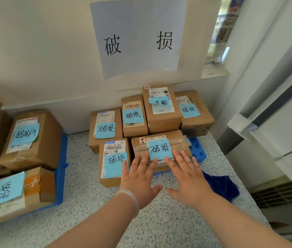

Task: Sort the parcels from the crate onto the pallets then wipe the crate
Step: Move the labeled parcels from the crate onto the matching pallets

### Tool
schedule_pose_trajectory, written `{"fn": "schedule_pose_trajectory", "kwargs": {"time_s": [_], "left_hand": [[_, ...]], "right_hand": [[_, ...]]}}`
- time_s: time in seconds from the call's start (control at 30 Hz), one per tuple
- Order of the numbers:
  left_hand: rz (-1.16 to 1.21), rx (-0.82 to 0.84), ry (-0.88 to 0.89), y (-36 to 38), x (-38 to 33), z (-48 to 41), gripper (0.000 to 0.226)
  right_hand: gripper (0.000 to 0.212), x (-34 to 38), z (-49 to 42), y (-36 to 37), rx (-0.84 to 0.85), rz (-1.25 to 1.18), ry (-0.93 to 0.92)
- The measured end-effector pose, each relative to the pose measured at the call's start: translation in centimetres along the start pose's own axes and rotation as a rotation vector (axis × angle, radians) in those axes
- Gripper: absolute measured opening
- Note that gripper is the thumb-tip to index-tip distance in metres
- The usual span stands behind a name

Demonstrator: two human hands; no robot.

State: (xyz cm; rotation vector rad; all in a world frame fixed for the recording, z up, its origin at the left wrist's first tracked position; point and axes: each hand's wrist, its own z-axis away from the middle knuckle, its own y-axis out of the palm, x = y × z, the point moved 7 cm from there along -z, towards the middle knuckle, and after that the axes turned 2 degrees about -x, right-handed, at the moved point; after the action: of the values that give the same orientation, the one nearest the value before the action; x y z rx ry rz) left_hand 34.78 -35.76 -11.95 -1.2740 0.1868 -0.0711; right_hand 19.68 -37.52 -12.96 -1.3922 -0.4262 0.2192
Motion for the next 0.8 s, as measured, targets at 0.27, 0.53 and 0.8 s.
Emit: {"fn": "schedule_pose_trajectory", "kwargs": {"time_s": [0.27, 0.53, 0.8], "left_hand": [[-0.025, -0.117, 0.183, -1.1, -5.1, 1.6, 0.082], [-0.014, -0.188, 0.497, -1.7, -16.7, 3.5, 0.082], [-0.023, -0.107, 0.812, 0.4, -30.2, 7.7, 0.079]], "right_hand": [[0.091, -0.6, 6.1, -1.2, -0.11, -0.065, 0.156], [0.092, -7.0, 17.6, -2.0, -0.26, -0.142, 0.477], [0.093, -12.2, 28.9, -1.2, -0.33, -0.232, 0.707]]}}
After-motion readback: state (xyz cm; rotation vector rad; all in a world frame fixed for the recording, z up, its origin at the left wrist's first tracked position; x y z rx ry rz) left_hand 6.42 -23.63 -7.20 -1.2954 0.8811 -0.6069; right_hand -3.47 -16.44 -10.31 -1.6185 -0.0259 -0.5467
